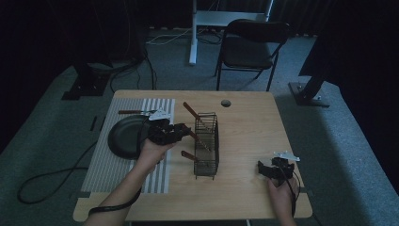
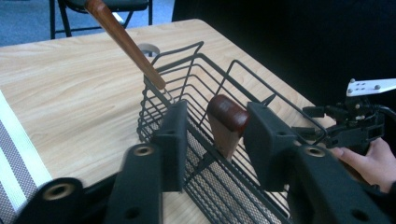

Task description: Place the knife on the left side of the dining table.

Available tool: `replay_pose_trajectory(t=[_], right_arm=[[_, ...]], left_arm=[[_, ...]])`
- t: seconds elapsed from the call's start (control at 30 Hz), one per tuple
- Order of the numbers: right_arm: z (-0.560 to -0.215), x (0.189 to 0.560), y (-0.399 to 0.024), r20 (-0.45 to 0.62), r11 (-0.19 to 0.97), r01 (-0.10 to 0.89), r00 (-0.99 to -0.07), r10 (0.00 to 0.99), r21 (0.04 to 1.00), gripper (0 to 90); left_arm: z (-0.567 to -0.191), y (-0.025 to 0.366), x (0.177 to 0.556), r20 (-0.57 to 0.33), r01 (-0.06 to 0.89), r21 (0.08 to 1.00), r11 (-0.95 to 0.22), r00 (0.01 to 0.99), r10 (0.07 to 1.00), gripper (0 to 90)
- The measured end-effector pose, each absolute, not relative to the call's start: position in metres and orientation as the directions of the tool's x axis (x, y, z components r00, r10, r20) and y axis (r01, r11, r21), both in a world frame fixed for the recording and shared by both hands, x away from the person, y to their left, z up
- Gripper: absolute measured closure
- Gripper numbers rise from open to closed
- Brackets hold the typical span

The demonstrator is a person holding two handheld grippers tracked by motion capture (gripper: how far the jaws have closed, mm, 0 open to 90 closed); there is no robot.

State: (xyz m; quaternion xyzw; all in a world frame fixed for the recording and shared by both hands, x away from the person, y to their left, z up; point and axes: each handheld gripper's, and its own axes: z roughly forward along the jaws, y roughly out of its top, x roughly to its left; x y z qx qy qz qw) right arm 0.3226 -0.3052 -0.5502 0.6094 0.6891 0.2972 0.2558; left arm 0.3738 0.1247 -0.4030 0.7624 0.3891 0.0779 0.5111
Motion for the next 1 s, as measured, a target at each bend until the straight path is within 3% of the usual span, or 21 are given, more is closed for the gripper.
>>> replay_pose_trajectory(t=[0.23, 0.53, 1.0], right_arm=[[-0.55, 0.323, -0.305, 0.01, 0.081, 0.688, -0.126, 0.992, 0.721, 11.4], [-0.55, 0.323, -0.305, 0.01, 0.08, 0.688, -0.126, 0.992, 0.721, 11.3], [-0.55, 0.323, -0.305, 0.01, 0.08, 0.688, -0.126, 0.992, 0.721, 11.3]], left_arm=[[-0.402, 0.12, 0.372, -0.313, 0.521, 0.838, -0.161, 0.701, 0.64, 75.1], [-0.396, 0.112, 0.364, -0.252, 0.47, 0.862, -0.188, 0.72, 0.646, 75.9], [-0.368, 0.122, 0.348, -0.238, 0.435, 0.886, -0.159, 0.722, 0.65, 76.0]])
